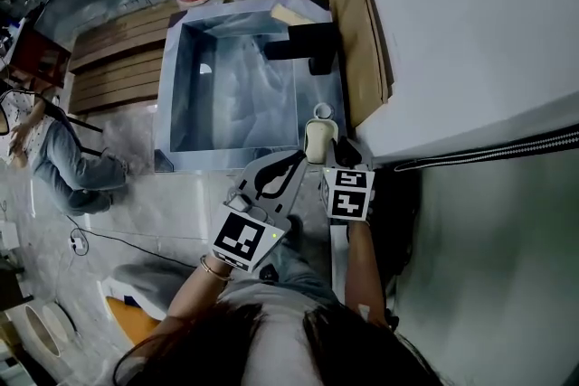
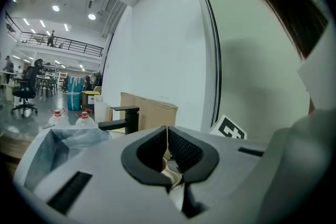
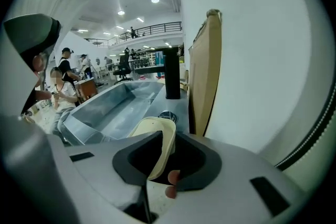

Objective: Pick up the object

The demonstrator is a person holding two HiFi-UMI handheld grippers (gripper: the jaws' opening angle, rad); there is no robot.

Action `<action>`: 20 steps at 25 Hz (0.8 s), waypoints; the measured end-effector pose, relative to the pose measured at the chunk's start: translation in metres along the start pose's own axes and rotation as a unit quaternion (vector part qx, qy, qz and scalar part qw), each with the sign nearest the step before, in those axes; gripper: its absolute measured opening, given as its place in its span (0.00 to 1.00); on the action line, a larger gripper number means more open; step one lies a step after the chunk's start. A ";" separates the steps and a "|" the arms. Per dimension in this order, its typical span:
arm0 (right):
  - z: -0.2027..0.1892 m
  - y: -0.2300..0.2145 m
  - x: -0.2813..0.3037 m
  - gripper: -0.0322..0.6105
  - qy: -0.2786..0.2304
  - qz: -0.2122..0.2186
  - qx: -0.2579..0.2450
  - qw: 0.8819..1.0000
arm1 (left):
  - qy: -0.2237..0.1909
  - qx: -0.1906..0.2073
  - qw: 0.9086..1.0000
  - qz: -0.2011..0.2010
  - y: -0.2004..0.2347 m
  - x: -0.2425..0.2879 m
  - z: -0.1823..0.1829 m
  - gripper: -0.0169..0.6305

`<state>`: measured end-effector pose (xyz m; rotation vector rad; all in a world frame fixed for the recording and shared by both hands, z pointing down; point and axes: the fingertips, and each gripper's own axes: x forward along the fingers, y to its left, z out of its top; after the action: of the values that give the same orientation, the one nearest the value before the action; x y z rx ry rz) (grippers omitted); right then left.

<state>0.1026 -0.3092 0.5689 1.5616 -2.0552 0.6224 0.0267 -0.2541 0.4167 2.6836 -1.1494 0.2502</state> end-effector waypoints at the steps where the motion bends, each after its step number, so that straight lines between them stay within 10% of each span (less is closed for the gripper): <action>1: -0.002 -0.001 0.003 0.17 0.004 0.000 0.004 1.000 | 0.003 -0.004 1.000 0.000 0.000 0.001 -0.002 0.04; 20: -0.015 -0.012 0.027 0.11 0.064 -0.007 0.082 0.995 | 0.014 -0.002 1.000 0.001 0.013 0.008 -0.015 0.04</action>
<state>0.1090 -0.3229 0.5985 1.5813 -1.9375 0.8822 0.0216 -0.2639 0.4348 2.6661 -1.1440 0.2833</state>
